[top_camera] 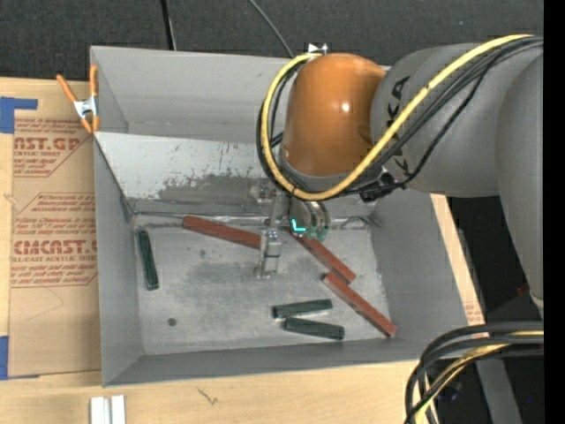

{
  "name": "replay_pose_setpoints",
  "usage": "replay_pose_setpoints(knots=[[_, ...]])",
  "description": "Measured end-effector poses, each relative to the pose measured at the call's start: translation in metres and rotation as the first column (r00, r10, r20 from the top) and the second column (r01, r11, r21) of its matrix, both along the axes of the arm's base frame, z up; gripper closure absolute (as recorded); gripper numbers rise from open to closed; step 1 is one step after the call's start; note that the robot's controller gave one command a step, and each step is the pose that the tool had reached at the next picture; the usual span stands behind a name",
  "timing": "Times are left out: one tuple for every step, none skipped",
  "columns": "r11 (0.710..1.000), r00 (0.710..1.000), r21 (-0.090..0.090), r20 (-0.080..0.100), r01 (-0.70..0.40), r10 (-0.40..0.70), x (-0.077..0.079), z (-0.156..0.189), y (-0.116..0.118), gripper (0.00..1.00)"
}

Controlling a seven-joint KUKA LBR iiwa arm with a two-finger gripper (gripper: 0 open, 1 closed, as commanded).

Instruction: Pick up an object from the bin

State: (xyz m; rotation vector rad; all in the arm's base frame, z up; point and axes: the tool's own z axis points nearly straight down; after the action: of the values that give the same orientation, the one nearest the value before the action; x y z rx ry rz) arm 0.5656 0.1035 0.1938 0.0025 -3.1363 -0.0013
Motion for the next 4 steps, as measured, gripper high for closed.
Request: replay_pose_setpoints(knots=[[1.000, 1.000, 0.001, 0.007, 0.001, -0.001, 0.002, 0.003, 0.000, 0.00], [1.000, 1.000, 0.001, 0.009, -0.003, 0.003, 0.001, 0.003, -0.001, 0.00], [0.989, 0.989, -0.002, 0.011, -0.148, 0.148, -0.035, -0.059, 0.014, 0.00], [0.966, 0.966, 0.004, 0.006, -0.260, 0.260, -0.036, -0.094, -0.012, 0.00]])
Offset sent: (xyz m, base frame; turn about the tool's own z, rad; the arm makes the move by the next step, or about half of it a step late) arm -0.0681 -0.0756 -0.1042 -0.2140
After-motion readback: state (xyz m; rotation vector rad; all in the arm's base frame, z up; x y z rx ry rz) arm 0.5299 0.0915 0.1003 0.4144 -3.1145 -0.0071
